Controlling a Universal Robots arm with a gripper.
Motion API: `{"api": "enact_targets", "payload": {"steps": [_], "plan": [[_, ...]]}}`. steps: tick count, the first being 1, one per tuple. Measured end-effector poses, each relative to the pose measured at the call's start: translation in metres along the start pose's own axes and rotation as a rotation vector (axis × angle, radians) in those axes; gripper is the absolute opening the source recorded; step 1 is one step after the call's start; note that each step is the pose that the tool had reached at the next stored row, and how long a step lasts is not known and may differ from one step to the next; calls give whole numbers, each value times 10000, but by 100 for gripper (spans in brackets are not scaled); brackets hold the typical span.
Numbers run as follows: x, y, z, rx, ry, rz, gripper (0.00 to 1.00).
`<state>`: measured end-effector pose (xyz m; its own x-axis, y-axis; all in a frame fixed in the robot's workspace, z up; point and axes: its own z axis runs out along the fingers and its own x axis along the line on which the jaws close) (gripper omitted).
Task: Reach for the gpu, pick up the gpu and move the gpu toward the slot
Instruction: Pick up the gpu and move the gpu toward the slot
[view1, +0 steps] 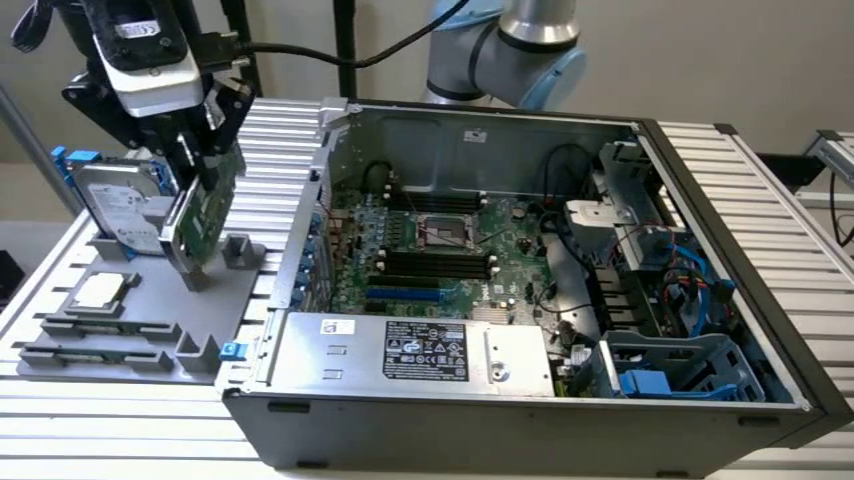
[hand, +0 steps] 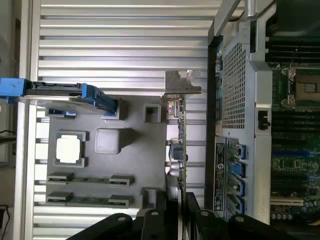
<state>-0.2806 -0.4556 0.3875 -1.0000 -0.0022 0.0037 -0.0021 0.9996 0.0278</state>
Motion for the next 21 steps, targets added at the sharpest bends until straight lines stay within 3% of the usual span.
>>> {"api": "enact_targets", "payload": {"steps": [12, 16, 21], "plan": [[-520, 10, -502, -212, 24, -21, 26], [-704, 11, -539, -274, 41, -20, 26], [-931, 11, -540, -283, 58, -19, 26]]}}
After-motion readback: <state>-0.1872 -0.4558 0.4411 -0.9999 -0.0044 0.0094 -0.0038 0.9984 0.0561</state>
